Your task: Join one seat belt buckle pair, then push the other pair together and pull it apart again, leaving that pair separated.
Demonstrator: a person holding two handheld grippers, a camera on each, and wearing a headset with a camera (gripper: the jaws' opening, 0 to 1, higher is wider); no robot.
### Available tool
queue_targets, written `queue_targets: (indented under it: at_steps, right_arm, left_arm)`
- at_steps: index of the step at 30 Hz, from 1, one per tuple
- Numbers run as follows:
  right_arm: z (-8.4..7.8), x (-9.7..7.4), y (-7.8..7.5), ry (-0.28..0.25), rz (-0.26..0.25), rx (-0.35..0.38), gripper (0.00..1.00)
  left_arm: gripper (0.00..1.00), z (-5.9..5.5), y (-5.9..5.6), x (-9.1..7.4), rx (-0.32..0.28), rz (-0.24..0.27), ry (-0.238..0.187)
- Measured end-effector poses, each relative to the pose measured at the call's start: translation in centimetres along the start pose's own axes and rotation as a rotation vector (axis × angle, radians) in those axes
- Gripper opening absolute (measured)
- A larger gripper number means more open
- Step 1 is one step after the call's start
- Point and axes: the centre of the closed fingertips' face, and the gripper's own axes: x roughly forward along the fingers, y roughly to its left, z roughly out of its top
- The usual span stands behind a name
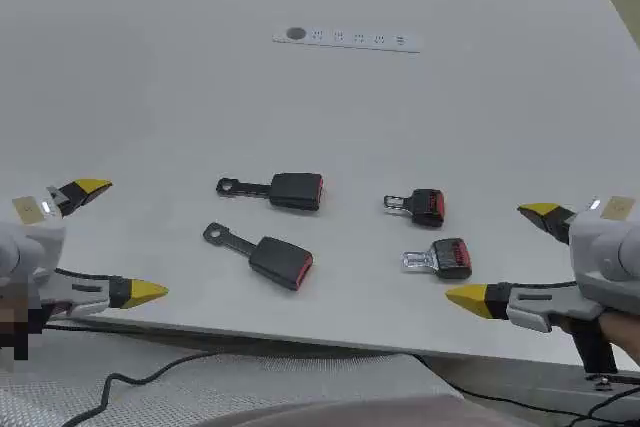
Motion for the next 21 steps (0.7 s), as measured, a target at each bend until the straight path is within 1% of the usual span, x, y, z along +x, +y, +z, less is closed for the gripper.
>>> queue_targets:
  at_steps: [4,6,7,10,11,13,17,19,21]
  right_arm:
    - [0.6,0.0,0.4,-0.016,0.002,0.027,1.0]
    - [0.8,0.0,0.6,-0.015,0.007,0.039,1.0]
    - [0.9,0.0,0.6,-0.012,0.007,0.042,1.0]
    - [1.0,-0.1,0.3,-0.013,-0.003,0.044,1.0]
    - [1.0,-0.1,0.2,-0.016,-0.004,0.058,1.0]
    - [0.7,-0.2,-0.4,-0.017,-0.011,0.072,1.0]
    - [0.8,-0.5,-0.3,-0.014,-0.015,0.079,1.0]
    - [0.5,-0.6,-0.3,0.002,-0.021,0.089,1.0]
    - [0.3,-0.7,-0.4,0.001,-0.03,0.083,1.0]
  left_arm:
    - [1.0,0.3,0.2,-0.1,-0.023,0.006,-0.016]
    - [1.0,0.5,0.4,-0.2,-0.058,0.01,-0.033]
    - [1.0,0.6,0.5,-0.3,-0.066,0.015,-0.039]
    - [1.0,0.7,0.6,-0.3,-0.071,0.021,-0.048]
    - [1.0,0.8,0.5,-0.3,-0.071,0.019,-0.051]
    - [1.0,0.8,0.4,-0.3,-0.067,0.014,-0.051]
    - [1.0,0.8,0.3,-0.2,-0.063,0.013,-0.052]
    - [1.0,0.6,0.4,-0.3,-0.074,0.014,-0.045]
    - [1.0,0.4,0.7,-0.3,-0.1,0.021,-0.045]
